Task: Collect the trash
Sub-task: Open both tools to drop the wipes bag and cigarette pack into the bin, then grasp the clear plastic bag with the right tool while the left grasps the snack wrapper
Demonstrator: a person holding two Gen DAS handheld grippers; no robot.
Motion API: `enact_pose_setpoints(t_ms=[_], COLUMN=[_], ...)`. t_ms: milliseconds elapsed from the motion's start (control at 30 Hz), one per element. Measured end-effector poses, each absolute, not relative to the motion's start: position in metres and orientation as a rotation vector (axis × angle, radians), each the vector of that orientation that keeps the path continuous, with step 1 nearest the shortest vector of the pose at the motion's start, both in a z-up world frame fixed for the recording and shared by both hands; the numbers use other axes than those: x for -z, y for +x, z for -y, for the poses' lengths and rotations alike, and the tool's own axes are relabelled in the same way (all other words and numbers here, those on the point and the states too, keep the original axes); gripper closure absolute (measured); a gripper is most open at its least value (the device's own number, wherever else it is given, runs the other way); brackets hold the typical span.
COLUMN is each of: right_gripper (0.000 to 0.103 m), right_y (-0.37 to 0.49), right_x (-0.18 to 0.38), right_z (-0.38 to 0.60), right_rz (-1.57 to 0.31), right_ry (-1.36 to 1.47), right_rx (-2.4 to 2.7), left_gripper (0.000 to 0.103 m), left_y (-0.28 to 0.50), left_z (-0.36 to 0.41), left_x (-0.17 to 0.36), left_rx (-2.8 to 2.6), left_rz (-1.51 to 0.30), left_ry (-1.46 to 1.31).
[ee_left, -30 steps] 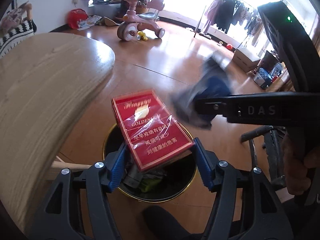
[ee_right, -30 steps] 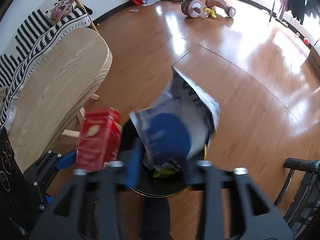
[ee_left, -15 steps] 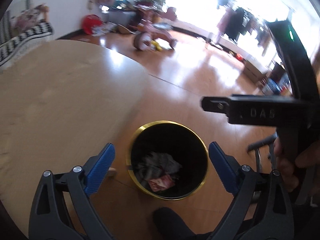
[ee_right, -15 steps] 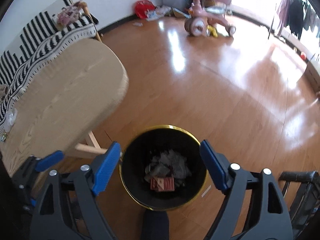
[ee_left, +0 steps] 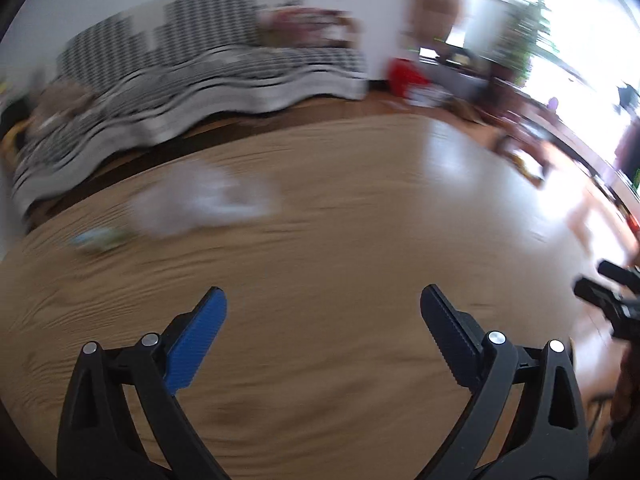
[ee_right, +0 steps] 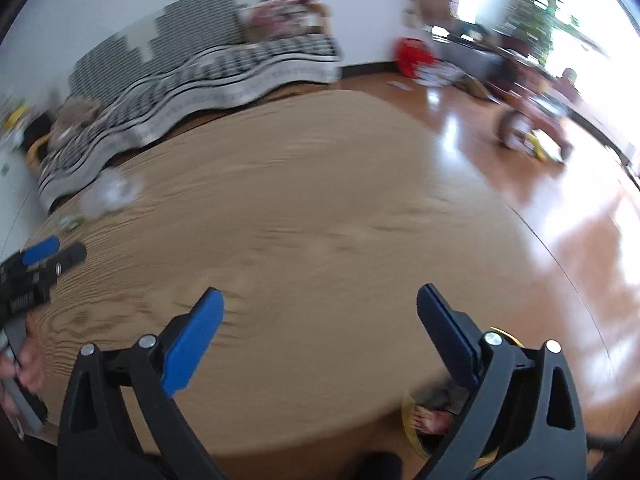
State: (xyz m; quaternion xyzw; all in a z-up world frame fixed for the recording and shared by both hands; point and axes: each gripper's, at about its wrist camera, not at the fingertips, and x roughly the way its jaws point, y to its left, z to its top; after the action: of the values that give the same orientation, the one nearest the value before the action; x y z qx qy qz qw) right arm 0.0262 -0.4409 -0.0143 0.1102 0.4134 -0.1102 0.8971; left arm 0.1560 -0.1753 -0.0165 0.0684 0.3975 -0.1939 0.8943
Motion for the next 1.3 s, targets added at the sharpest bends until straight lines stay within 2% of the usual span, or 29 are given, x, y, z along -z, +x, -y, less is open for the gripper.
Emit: enact_pose_setpoints(t_ms=[200,333,533,833,900,933,967,1033,1300], right_gripper=[0.007,0.007,0.007,0.007,0.023,0.037,0.061,0.086,0.089], right_y=[0.101,0.143,0.208,0.318,0.330,0.329,0.325,0.313,0.194], right_x=[0.020,0.030,0.042,0.071,0.083,0.085,0.085,0.083,0.083], right_z=[0.317,0.248,0.187,0.180,0.173,0.171,0.170,0.173,0.182], right_rz=[-0.861,-0.868,-0.879,-0.948,-0.985,-0.970,-0.953,-0.950,-0.952], right_ry=[0.132,0.081,0.025,0.057,0.015,-0.023,-0.034,-0.031,-0.029], right_rx=[0.050,-0.033,-0.110,-0.062,-0.079,-0.071,-0.087,-0.111,-0.172], left_gripper=[0.008,0.008,0.008,0.008,0.008,0.008,0.008,0.008,0.008], left_y=[0.202,0.222,0.245,0.287,0.295,0.299,0.302,0.308,0.336], left_z=[0.034,-0.019,-0.040,-0.051,-0.047,-0.047,-0.045,-0.040,-0.017], left_x=[0.017,0.024,0.036,0.057,0.059,0.060,0.060,0.060,0.069], left_rx=[0.132,0.059,0.018,-0.042,-0.048,-0.051,-0.059,-0.082,-0.168], left_rz=[-0.857,-0.905,-0.922,-0.967,-0.973,-0.976,-0.974,-0.964,-0.968], left_ry=[0.004,-0.136,-0.197,-0.258,-0.284,-0.290,-0.299,-0.309,-0.333])
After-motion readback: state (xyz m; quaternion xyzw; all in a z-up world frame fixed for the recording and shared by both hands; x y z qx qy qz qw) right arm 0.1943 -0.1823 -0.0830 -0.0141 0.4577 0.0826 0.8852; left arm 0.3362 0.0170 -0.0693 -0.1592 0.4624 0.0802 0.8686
